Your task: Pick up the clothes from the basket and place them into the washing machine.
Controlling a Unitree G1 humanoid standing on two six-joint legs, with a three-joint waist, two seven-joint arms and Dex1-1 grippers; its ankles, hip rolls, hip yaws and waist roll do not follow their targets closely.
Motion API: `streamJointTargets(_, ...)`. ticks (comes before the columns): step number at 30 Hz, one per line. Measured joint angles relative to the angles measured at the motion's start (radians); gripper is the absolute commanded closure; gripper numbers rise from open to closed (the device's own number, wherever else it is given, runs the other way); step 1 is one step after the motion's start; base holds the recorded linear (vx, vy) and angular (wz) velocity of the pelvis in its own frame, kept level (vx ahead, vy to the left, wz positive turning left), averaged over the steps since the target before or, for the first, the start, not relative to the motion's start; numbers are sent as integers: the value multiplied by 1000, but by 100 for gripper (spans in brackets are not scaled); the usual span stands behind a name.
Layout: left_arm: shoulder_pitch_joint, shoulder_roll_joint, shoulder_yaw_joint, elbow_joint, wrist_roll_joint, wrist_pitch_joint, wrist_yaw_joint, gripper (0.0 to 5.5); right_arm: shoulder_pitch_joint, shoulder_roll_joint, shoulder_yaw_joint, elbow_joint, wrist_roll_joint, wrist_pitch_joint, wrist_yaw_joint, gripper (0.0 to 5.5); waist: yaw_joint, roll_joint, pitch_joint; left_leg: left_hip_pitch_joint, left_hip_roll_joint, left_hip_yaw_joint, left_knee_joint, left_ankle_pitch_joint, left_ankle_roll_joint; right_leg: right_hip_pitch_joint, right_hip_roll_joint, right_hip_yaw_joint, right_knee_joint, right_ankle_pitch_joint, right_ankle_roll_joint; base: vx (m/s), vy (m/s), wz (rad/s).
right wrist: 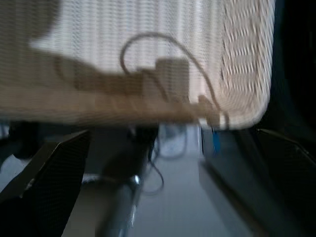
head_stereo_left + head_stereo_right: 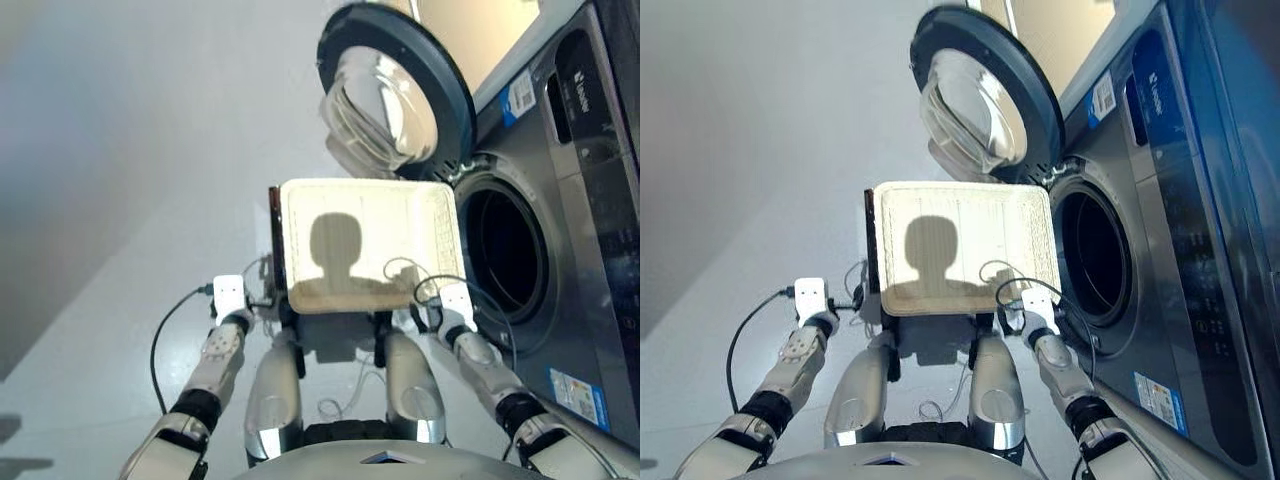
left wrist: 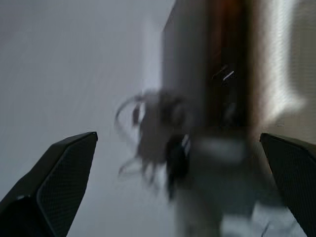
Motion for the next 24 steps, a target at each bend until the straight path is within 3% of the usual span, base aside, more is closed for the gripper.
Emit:
streamJointTargets(4,45,-5,43,85,49,20,-30,0,56,14,-62,80,21,17,18,0,0,-1,-95,32,-1,-3,0,-13,-4,52,0,-14,-30,-1,5,93,10,77)
streamJointTargets(6,48,-16,62,111,73,29,-44,0,60,22,-99,112,23,20,23,0,-2,-2,-104,62,-1,-7,-1,-16,-6,87,1,-23,-30,-6,4,130,28,62)
streamJointTargets(9,87,-30,66,150,97,42,-61,0,95,37,-119,159,40,28,37,0,0,-6,-181,77,7,-4,-8,-28,-15,101,6,-23,-32,-16,1,112,6,-20)
streamJointTargets(13,142,-68,121,211,95,64,-59,0,133,87,-228,250,133,51,23,0,1,-7,-265,81,14,-6,-8,-33,-14,110,11,-25,-35,-28,-1,75,2,6)
streamJointTargets(24,182,-73,142,252,85,88,-49,0,198,103,-225,264,150,84,26,0,1,-6,-318,100,14,-10,-8,-31,-12,131,11,-30,-36,-27,-3,16,0,4)
